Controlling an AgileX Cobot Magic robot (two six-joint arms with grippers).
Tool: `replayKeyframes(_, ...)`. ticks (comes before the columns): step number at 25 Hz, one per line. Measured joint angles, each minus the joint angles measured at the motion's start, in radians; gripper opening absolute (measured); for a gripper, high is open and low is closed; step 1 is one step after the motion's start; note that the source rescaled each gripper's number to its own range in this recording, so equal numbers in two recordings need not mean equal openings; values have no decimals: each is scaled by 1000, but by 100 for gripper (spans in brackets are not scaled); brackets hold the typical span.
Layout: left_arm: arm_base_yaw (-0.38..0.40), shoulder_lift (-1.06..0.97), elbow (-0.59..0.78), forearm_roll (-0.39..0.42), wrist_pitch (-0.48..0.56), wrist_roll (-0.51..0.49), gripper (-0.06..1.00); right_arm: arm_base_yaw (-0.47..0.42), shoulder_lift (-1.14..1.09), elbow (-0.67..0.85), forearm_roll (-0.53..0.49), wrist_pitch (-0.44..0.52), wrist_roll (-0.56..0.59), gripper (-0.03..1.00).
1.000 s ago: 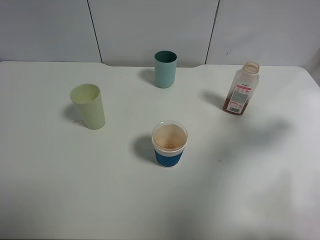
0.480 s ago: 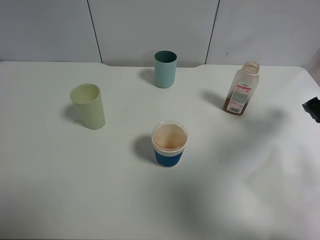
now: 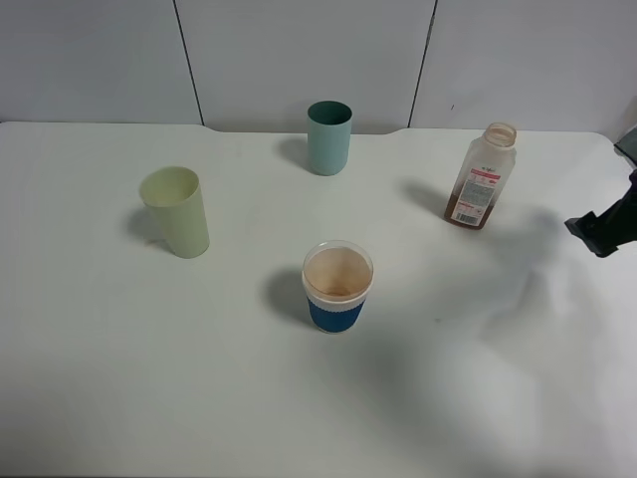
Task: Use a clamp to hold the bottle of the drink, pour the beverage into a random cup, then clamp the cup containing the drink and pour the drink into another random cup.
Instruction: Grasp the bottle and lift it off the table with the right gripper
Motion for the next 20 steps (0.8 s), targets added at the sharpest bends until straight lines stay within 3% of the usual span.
replayKeyframes(6,0,0,0,0,0,0,89,42,98,-40,-37,-42,3,100)
replayKeyframes(11,0,0,0,0,0,0,89,105,155,-120,-64,-52,87,100)
replayKeyframes(20,0,0,0,0,0,0,89,112,168,-134,-101,-54,196,100)
